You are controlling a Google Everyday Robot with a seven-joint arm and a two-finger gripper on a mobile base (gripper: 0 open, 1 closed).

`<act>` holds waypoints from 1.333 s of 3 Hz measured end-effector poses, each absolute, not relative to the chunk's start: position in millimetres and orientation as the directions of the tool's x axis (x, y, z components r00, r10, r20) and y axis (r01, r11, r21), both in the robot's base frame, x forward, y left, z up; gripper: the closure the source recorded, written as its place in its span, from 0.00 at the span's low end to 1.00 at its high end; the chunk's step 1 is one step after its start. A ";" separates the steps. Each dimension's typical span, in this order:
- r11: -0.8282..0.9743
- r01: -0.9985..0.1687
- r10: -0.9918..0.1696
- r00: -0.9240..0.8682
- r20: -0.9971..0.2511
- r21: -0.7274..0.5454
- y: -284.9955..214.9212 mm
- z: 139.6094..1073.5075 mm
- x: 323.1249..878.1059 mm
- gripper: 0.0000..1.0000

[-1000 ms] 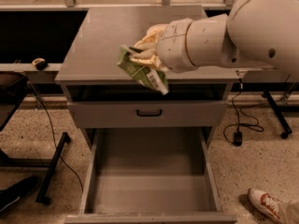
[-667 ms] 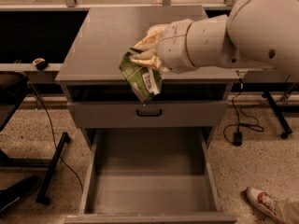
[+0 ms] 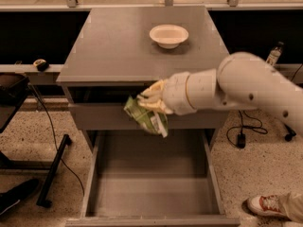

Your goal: Place green jalapeno chip bag into middle drawer

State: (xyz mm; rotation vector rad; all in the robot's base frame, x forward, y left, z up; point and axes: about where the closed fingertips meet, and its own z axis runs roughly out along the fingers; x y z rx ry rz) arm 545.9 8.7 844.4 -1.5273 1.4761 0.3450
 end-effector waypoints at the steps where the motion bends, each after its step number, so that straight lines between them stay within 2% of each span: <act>1: 0.203 -0.918 -0.596 0.161 -0.787 -0.342 -2.5 788.2 534.7 1.00; 2: 0.204 -0.918 -0.595 0.161 -0.787 -0.342 -2.5 788.1 534.7 1.00; 3: 0.272 -0.919 -0.554 0.093 -0.827 -0.286 -9.4 756.4 536.6 1.00; 4: 0.313 -0.924 -0.450 0.059 -0.891 -0.219 -9.4 712.0 533.3 1.00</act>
Offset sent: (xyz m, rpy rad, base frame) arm -0.0093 -0.0097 -0.0470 0.0299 0.0680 -0.0106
